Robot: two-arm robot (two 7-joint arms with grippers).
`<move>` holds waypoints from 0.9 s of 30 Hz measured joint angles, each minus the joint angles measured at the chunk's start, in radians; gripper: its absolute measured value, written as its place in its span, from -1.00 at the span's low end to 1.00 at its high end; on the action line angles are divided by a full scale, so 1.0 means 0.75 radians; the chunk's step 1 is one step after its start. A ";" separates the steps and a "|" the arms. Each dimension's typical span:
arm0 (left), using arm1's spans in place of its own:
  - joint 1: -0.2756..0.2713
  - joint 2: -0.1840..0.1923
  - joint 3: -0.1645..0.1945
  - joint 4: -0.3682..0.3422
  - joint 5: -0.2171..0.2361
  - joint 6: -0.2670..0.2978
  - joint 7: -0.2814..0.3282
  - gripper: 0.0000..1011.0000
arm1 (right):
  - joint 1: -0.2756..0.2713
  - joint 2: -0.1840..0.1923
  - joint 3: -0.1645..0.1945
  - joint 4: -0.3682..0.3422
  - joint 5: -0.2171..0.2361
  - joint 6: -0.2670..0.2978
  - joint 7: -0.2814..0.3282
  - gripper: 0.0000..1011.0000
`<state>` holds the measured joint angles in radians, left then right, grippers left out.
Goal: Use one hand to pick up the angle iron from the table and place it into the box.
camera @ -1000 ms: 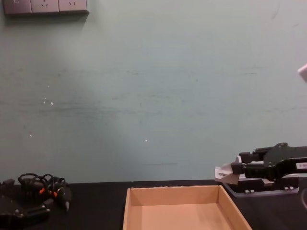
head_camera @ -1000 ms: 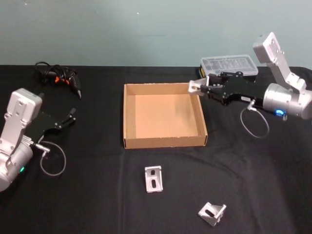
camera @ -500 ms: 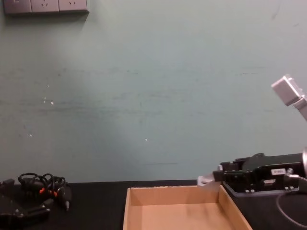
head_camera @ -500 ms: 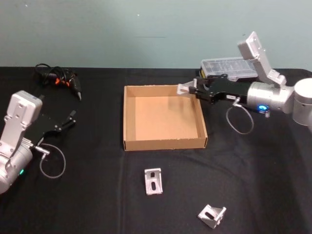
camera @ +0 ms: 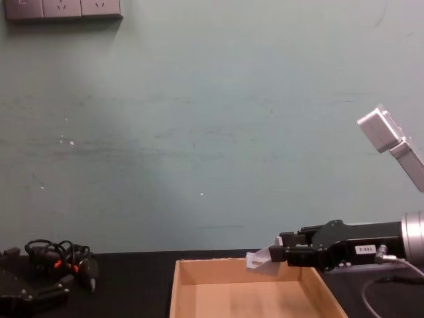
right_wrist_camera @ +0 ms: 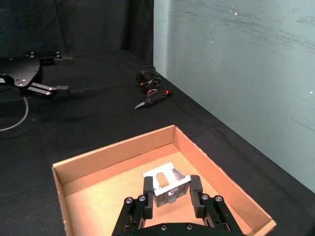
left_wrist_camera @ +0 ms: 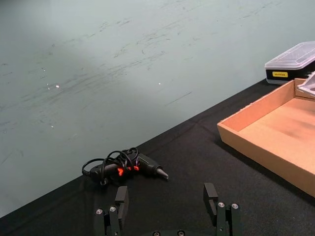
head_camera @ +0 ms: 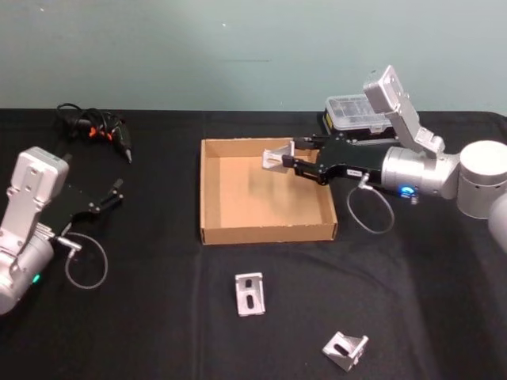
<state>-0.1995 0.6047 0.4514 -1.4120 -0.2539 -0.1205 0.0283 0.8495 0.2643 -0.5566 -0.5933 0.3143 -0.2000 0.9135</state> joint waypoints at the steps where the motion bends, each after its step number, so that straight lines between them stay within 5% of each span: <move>1: 0.000 0.000 0.000 0.000 0.000 0.000 0.000 0.98 | -0.010 0.005 0.002 -0.021 0.000 0.008 -0.003 -0.11; 11: 0.000 0.000 0.000 0.000 0.000 0.000 0.000 0.98 | -0.077 0.024 0.009 -0.143 0.007 0.076 -0.062 -0.11; 27: 0.000 0.000 0.000 0.000 0.000 0.000 0.000 0.98 | -0.148 -0.025 0.066 -0.245 0.029 0.257 -0.310 -0.11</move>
<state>-0.1996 0.6047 0.4514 -1.4119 -0.2539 -0.1205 0.0283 0.7383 0.2459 -0.5069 -0.7770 0.3363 -0.0075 0.6807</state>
